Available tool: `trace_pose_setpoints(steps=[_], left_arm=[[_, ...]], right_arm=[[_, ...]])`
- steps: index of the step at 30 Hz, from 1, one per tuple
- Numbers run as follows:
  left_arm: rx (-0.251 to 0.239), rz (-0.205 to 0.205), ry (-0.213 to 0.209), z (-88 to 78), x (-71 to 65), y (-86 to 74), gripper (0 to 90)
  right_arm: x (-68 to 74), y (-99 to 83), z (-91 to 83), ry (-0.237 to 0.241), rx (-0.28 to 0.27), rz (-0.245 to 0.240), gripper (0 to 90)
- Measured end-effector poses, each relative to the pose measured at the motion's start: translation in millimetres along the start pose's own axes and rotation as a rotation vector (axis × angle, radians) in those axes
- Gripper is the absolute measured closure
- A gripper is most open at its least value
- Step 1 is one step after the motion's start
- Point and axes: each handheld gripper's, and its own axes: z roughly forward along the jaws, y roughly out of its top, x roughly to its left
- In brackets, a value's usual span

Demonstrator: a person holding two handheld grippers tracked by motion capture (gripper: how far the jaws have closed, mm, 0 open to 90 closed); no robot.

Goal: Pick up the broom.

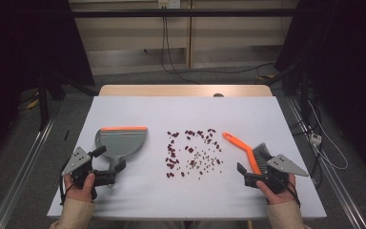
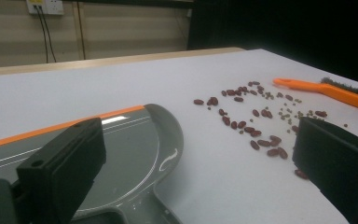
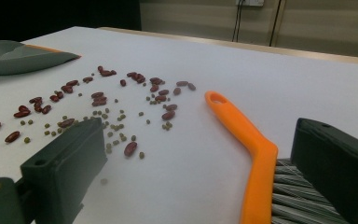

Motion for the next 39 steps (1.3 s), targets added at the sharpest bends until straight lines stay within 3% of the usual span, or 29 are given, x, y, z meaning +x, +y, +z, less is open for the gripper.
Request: trace_pose_setpoints(steps=[7,13,21,23,25,28,30,31,33,35,37,39], left_arm=[[-0.002,-0.001,-0.005,0.1,0.1,0.1,2.5],[-0.003,-0.003,-0.01,0.3,-0.3,-0.1,2.6],[-0.01,-0.012,-0.01,0.5,2.8,0.2,2.5],[-0.009,-0.013,-0.012,0.3,2.9,-0.2,2.5],[-0.01,-0.017,-0.013,0.2,2.8,-0.6,2.5],[-0.01,-0.017,-0.015,-0.3,2.9,-0.8,2.5],[-0.011,-0.019,-0.015,-0.4,2.6,-0.9,2.6],[-0.011,-0.019,-0.016,-0.4,2.6,-1.0,2.5],[-0.01,-0.02,-0.016,-0.6,2.7,-1.1,2.5],[-0.009,-0.022,-0.018,-0.4,2.8,-1.6,2.5],[-0.003,-0.021,-0.021,-0.2,3.1,-2.1,2.6],[-0.001,-0.021,-0.021,-0.2,3.1,-2.2,2.5]], right_arm=[[1.6,3.0,2.6,0.02,0.003,-0.011,4.1],[-1.5,10.9,8.1,0.054,0.047,-0.027,5.4],[-12.3,30.6,19.5,0.085,0.107,0.002,6.2],[-16.1,38.8,24.9,0.092,0.137,0.008,15.4],[-17.6,41.0,27.2,0.093,0.154,0.011,16.9],[-26.1,48.1,38.3,0.094,0.214,0.013,31.4],[-28.5,49.7,41.5,0.092,0.237,0.009,34.2],[-32.6,52.7,47.7,0.096,0.269,-0.007,43.1],[-37.4,55.7,53.0,0.069,0.304,-0.024,44.5],[-39.7,56.9,55.3,0.074,0.309,-0.03,46.9],[-46.0,58.5,62.2,0.064,0.362,-0.07,49.3],[-50.0,57.4,67.3,0.066,0.395,-0.054,49.8]])
